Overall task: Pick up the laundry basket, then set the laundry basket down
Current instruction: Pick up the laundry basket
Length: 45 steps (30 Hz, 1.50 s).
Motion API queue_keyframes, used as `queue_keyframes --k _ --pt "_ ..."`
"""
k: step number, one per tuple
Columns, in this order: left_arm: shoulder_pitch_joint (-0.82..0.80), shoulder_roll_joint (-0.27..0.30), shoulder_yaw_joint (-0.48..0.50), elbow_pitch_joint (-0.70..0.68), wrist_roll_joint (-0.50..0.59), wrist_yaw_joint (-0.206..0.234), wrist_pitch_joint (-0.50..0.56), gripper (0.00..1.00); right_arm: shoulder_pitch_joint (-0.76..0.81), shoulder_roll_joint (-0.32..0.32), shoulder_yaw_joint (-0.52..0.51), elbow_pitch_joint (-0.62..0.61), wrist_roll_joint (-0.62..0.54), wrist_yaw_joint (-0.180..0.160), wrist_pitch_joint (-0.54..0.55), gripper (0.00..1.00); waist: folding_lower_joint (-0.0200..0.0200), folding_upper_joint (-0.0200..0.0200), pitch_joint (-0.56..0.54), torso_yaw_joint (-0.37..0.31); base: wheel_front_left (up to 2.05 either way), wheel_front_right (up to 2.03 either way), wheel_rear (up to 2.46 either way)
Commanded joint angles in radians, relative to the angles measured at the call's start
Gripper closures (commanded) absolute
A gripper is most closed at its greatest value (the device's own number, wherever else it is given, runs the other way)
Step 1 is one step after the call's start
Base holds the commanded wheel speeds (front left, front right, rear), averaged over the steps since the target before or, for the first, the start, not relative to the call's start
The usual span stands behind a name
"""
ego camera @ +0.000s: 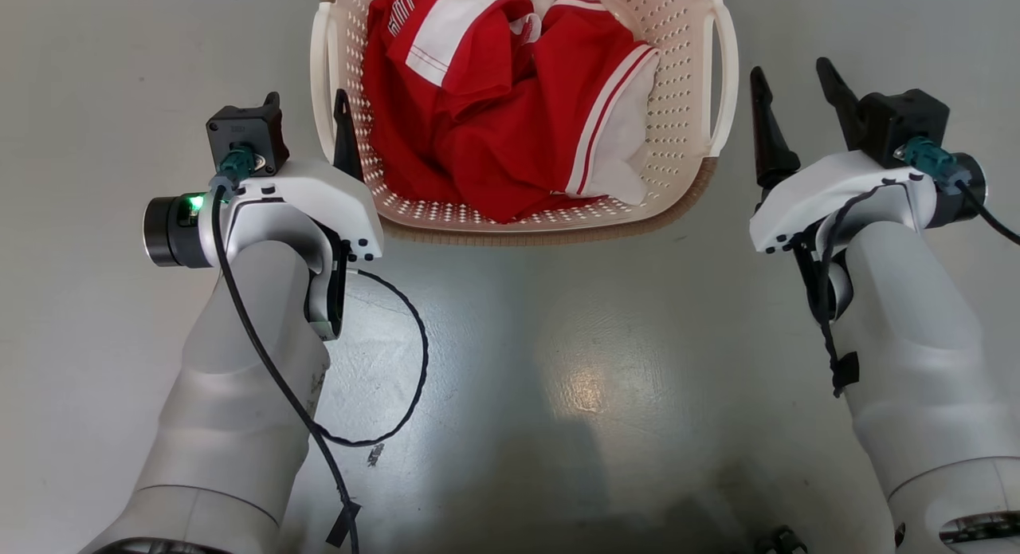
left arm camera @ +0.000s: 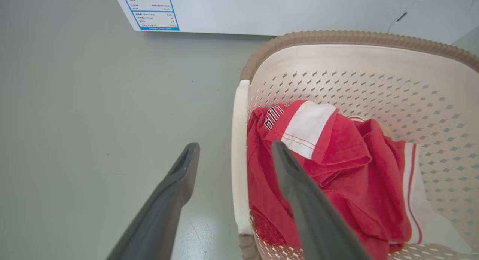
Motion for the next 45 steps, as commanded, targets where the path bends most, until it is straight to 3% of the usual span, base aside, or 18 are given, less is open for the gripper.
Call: queue_keyframes --k 1,21,45 --pt "-0.001 0.019 0.019 -0.013 0.000 0.011 -0.006 0.00 0.013 0.008 0.018 -0.003 0.011 0.006 -0.014 0.00 -0.0001 0.0000 0.001 0.002 0.00 0.00 0.00" --pt "-0.049 0.019 -0.021 -0.005 -0.054 0.000 -0.006 0.00 -0.019 0.008 0.060 0.014 0.029 0.006 -0.014 0.00 -0.0001 0.0000 0.078 0.013 0.00 0.00 0.00" --pt "-0.107 0.019 -0.133 0.003 -0.115 0.028 -0.006 0.00 -0.066 0.008 0.090 0.070 0.047 0.006 -0.014 0.00 -0.0001 0.0000 0.160 0.034 0.00 0.00 0.00"
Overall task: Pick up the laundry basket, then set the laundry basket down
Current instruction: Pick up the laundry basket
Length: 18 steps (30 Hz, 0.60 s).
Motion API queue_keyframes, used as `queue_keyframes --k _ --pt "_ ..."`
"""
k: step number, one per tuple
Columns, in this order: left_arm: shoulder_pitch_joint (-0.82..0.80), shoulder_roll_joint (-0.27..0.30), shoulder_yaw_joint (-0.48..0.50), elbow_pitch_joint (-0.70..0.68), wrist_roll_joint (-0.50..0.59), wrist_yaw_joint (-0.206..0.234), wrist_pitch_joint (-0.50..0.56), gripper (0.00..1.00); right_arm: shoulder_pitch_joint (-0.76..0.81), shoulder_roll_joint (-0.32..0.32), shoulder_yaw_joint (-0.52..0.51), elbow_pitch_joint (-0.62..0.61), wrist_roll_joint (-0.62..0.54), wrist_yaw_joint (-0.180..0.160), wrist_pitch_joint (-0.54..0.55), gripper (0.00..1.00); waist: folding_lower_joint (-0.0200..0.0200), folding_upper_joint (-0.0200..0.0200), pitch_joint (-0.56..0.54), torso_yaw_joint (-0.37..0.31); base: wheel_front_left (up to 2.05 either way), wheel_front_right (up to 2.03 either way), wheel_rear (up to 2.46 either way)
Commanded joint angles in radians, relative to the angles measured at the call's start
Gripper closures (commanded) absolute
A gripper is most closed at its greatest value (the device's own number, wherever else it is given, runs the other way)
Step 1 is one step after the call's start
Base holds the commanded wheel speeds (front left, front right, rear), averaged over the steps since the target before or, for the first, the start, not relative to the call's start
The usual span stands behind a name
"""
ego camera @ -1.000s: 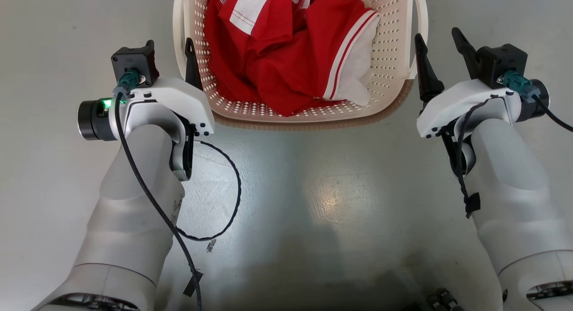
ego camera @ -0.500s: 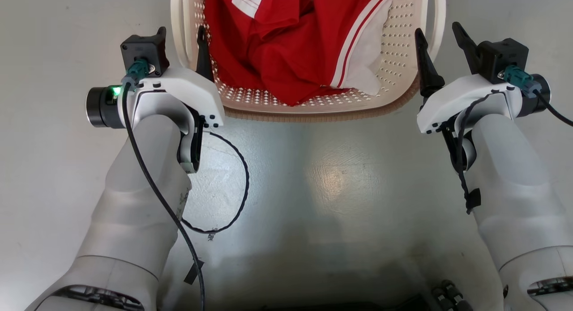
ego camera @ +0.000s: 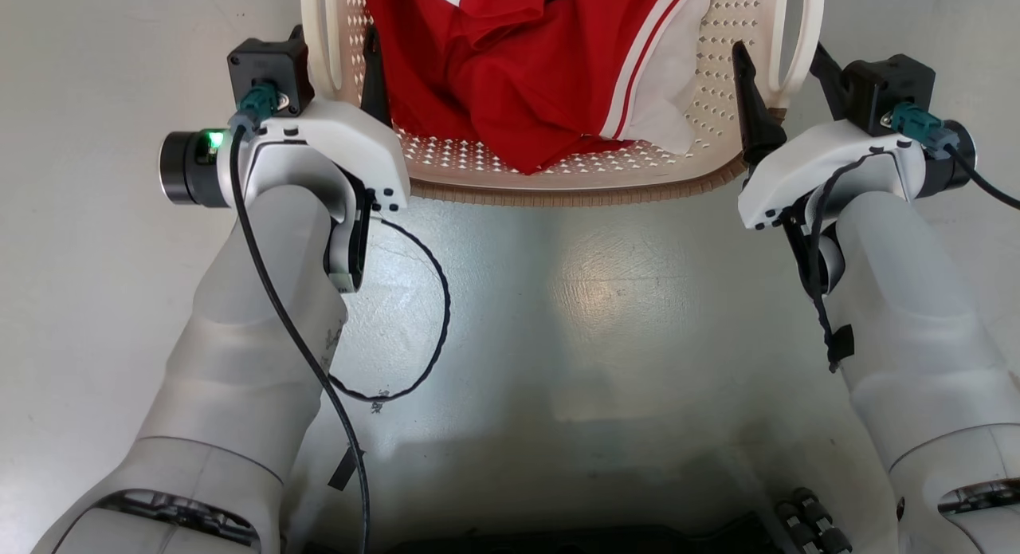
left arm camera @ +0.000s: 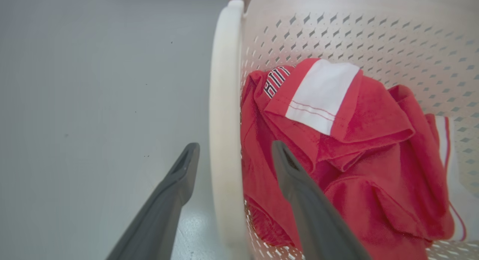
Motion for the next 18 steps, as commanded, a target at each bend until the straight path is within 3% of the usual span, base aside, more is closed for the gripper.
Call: queue_keyframes --k 1,6,7,8,9,10,18 --pt "0.000 0.019 0.011 -0.010 -0.003 0.010 -0.006 0.00 0.015 0.013 0.018 0.003 0.006 0.006 -0.014 0.00 0.0000 0.0000 0.002 0.000 0.00 0.00 0.00" --pt "-0.007 0.019 0.003 -0.006 0.000 0.011 -0.006 0.00 0.011 0.013 0.028 0.012 0.019 0.006 -0.014 0.00 0.0000 0.0000 0.004 0.001 0.00 0.00 0.00" --pt "-0.008 0.019 0.000 -0.007 0.002 0.009 -0.006 0.03 0.011 0.013 0.031 0.017 0.024 0.006 -0.014 0.27 0.0000 0.0000 0.004 0.001 0.00 0.00 0.00" --pt "-0.009 0.019 -0.003 -0.007 0.004 0.007 -0.006 0.36 0.009 0.013 0.034 0.023 0.028 0.006 -0.014 0.68 0.0000 0.0000 0.004 0.001 0.00 0.00 0.00" --pt "-0.009 0.019 -0.007 -0.004 0.003 0.001 -0.006 0.54 0.008 0.013 0.038 0.029 0.034 0.006 -0.014 1.00 0.0000 0.0000 0.005 0.001 0.00 0.00 0.00" --pt "-0.010 0.019 -0.006 -0.005 -0.005 -0.005 -0.006 1.00 0.008 0.013 0.044 0.041 0.047 0.006 -0.014 1.00 0.0000 0.0000 0.005 0.001 0.00 0.00 0.00" --pt "0.008 0.019 -0.019 -0.003 -0.027 0.002 -0.006 1.00 0.013 0.013 0.062 0.089 0.090 0.006 -0.014 1.00 0.0000 0.0000 -0.013 -0.002 0.00 0.00 0.00"
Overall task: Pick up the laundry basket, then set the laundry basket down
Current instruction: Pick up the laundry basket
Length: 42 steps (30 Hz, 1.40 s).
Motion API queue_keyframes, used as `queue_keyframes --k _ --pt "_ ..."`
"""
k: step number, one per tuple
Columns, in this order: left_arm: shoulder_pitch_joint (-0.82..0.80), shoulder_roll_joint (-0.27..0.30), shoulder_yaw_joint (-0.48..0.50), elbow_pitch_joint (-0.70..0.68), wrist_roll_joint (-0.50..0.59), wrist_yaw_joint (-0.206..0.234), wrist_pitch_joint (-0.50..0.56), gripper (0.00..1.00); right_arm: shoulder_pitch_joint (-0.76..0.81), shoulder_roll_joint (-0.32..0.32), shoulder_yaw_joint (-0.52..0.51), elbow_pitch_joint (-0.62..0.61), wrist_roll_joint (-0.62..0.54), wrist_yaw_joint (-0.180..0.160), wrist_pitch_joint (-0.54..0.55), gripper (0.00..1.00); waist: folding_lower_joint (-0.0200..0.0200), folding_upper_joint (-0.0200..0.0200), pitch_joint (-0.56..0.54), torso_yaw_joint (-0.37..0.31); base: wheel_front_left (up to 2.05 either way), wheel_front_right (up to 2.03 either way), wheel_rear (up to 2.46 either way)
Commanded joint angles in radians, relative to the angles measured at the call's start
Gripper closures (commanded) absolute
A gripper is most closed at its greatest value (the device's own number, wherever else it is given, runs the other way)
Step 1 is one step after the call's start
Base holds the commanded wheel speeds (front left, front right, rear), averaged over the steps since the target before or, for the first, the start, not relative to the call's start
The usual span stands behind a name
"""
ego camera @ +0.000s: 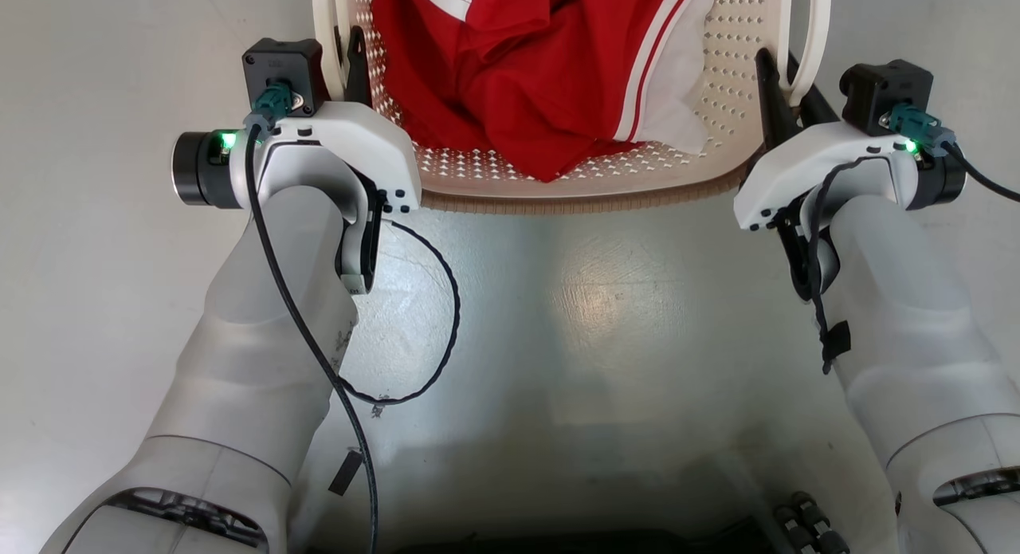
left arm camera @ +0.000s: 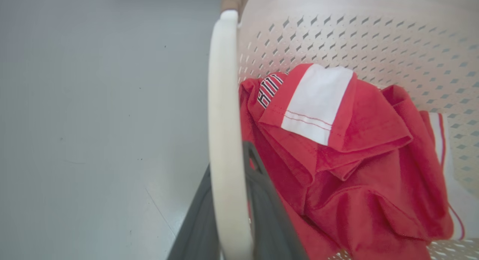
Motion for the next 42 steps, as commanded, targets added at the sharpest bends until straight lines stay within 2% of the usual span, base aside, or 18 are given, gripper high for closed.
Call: queue_keyframes --k 1,10,20,30,36,42 --pt "0.021 0.025 0.010 -0.009 -0.008 0.001 -0.005 1.00 0.051 0.009 0.030 0.002 0.004 0.009 -0.007 1.00 0.0000 0.0000 -0.010 0.000 0.00 0.00 0.00" --pt "0.033 0.025 -0.018 0.069 -0.040 -0.021 -0.005 1.00 0.072 0.009 0.114 0.101 0.065 0.009 -0.007 1.00 0.0000 0.0000 -0.097 -0.009 0.00 0.00 0.00" --pt "0.085 0.025 -0.072 0.176 -0.122 -0.056 -0.005 1.00 0.112 0.009 0.316 0.162 0.243 0.009 0.026 1.00 0.0000 0.0000 -0.255 -0.044 0.00 0.00 0.00" --pt "0.202 0.025 -0.155 0.287 -0.221 -0.075 0.005 1.00 0.218 0.009 0.489 0.154 0.392 0.009 0.147 1.00 0.0000 0.0000 -0.495 -0.089 0.00 0.00 0.00" --pt "0.288 0.025 -0.217 0.297 -0.276 -0.078 0.029 1.00 0.303 0.009 0.571 0.155 0.453 0.009 0.183 1.00 0.0000 0.0000 -0.643 -0.099 0.00 0.00 0.00" --pt "0.387 0.025 -0.277 0.282 -0.340 -0.077 0.051 1.00 0.389 0.009 0.610 0.183 0.492 0.009 0.205 1.00 0.0000 0.0000 -0.791 -0.091 0.00 0.00 0.00"
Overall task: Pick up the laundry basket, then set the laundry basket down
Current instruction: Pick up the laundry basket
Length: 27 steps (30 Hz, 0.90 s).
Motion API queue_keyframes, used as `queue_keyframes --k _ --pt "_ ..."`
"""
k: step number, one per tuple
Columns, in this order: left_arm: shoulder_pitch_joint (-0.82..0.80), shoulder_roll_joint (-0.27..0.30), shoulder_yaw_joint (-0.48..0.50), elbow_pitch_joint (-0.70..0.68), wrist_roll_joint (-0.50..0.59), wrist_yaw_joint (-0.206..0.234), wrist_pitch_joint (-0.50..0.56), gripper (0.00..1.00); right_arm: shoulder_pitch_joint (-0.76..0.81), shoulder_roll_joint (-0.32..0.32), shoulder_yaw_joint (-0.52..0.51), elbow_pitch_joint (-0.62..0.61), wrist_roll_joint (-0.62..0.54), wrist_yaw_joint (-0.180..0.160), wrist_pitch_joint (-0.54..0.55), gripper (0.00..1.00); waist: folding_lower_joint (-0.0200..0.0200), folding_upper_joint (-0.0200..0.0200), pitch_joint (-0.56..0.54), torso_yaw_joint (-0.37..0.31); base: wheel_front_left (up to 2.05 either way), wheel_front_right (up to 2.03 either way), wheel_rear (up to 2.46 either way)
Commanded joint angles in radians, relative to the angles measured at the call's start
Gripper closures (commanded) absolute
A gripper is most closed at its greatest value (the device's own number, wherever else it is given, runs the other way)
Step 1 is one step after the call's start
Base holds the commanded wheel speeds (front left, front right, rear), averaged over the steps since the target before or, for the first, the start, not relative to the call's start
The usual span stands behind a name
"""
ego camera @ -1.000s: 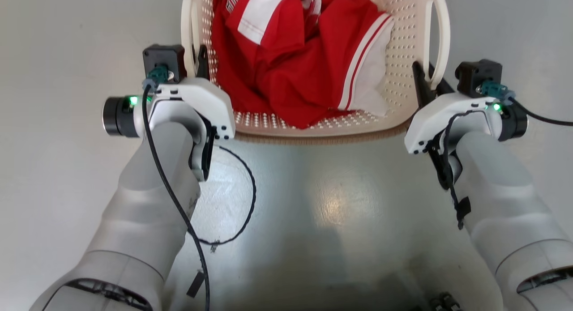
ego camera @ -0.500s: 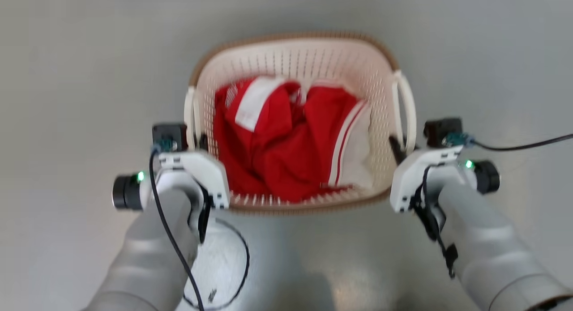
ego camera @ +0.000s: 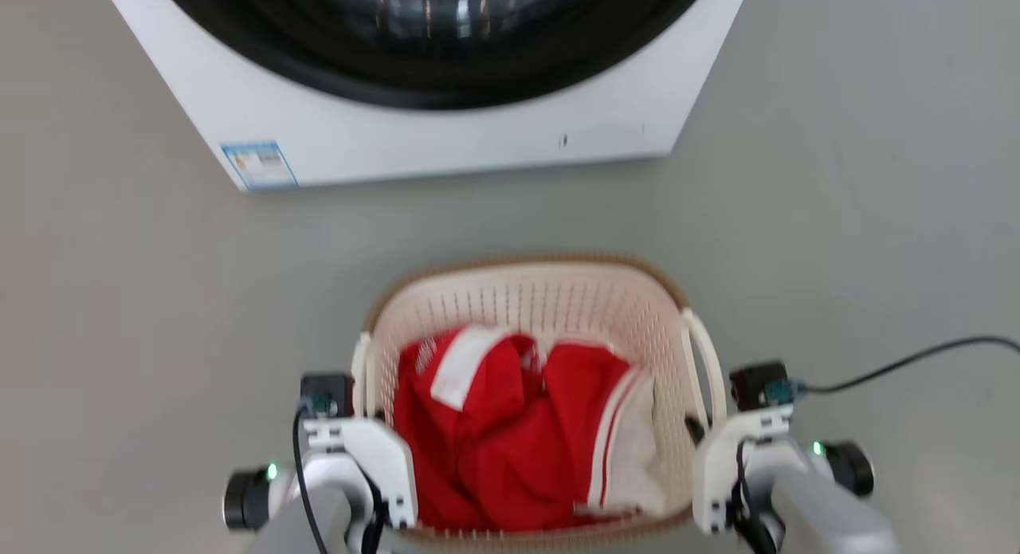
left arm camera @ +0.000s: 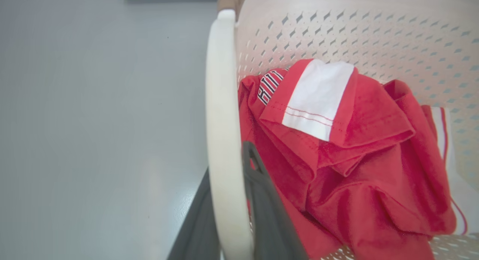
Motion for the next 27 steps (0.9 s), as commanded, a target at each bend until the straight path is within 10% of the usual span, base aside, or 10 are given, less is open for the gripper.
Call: queue_keyframes --k 1,27 --pt "0.031 0.029 -0.002 -0.021 -0.023 -0.003 0.001 1.00 0.052 0.003 0.032 0.002 0.004 0.016 0.004 1.00 0.0000 0.0000 -0.129 0.002 0.00 0.00 0.00" --pt "0.239 0.029 -0.233 -0.064 -0.248 0.030 0.012 1.00 0.231 0.003 0.025 0.046 -0.001 0.016 0.055 1.00 0.0000 0.0000 -0.377 0.042 0.00 0.00 0.00"
